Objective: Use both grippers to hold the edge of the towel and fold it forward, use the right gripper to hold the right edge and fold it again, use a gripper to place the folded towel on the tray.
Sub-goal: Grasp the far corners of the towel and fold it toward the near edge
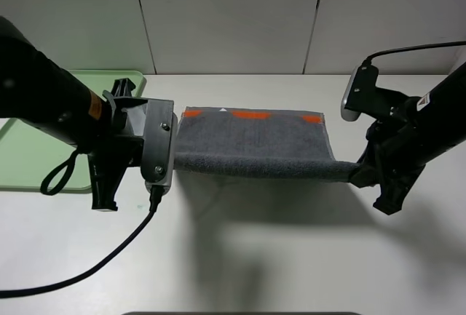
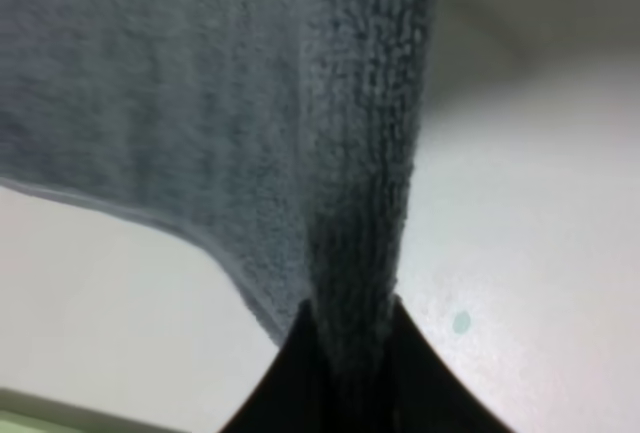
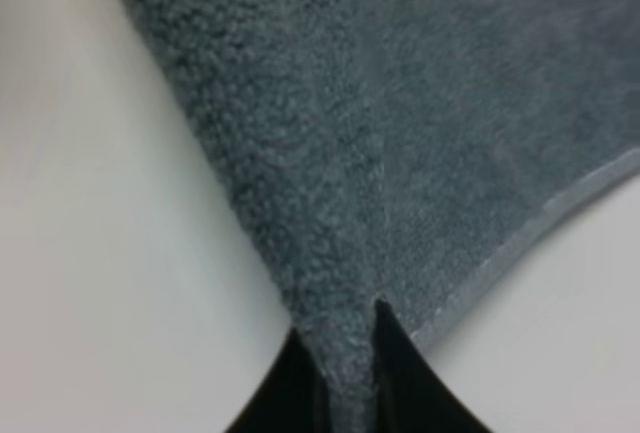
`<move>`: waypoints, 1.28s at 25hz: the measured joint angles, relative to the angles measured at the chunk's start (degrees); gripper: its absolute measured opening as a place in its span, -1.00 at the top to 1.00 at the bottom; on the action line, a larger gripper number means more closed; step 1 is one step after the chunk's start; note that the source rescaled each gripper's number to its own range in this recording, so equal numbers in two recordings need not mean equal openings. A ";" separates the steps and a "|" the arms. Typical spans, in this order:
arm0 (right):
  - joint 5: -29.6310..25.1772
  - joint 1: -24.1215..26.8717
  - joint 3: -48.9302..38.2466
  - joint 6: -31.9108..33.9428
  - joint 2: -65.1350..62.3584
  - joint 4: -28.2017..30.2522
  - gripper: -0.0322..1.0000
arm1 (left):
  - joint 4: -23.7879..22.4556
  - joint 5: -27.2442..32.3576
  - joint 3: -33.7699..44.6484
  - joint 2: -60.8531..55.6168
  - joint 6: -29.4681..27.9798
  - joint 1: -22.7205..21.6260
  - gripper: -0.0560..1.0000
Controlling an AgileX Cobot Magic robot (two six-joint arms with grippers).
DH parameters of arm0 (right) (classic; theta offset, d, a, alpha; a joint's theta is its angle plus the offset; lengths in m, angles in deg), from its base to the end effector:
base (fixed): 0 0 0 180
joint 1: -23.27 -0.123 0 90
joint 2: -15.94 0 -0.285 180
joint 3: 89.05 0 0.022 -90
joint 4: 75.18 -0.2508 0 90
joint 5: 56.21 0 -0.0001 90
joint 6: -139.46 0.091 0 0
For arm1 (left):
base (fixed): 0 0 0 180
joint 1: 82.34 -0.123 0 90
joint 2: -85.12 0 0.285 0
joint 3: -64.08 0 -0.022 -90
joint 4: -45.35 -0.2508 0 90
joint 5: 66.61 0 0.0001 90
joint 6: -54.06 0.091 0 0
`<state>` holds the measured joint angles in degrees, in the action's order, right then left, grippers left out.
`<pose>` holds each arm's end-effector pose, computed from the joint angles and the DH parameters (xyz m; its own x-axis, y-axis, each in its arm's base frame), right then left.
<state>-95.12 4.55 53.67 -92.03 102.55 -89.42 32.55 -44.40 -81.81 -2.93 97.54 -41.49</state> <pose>0.2146 0.0876 0.2004 -0.4520 -0.8281 -0.3315 -0.8590 0.5043 -0.0887 0.2120 -0.1732 0.2012 0.1447 0.9587 -0.2449 0.8777 -0.0101 0.4790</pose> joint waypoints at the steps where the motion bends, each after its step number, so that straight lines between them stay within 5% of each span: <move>1: -0.66 0.00 0.00 0.52 -1.24 0.05 0.94 | -1.74 0.56 0.00 -0.15 -2.15 1.00 0.89; 8: -4.96 0.00 -0.04 2.16 -7.80 -0.23 0.94 | -15.60 6.42 -0.05 -0.46 -19.41 7.13 0.89; 13: -7.99 0.00 -0.04 3.56 -13.30 -0.43 0.94 | -18.98 9.31 -0.05 -0.46 -25.75 11.81 0.89; 19: -11.02 0.00 -0.04 5.87 -15.40 -0.22 0.94 | -19.19 10.56 -0.05 -0.46 -28.06 13.57 0.89; 32: -8.84 0.00 -0.04 11.18 -15.40 1.05 0.94 | -18.96 14.09 -4.42 -0.46 -27.06 11.95 0.89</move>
<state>-103.95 4.55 53.63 -80.85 87.15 -88.38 13.59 -30.31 -86.23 -3.39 70.47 -29.54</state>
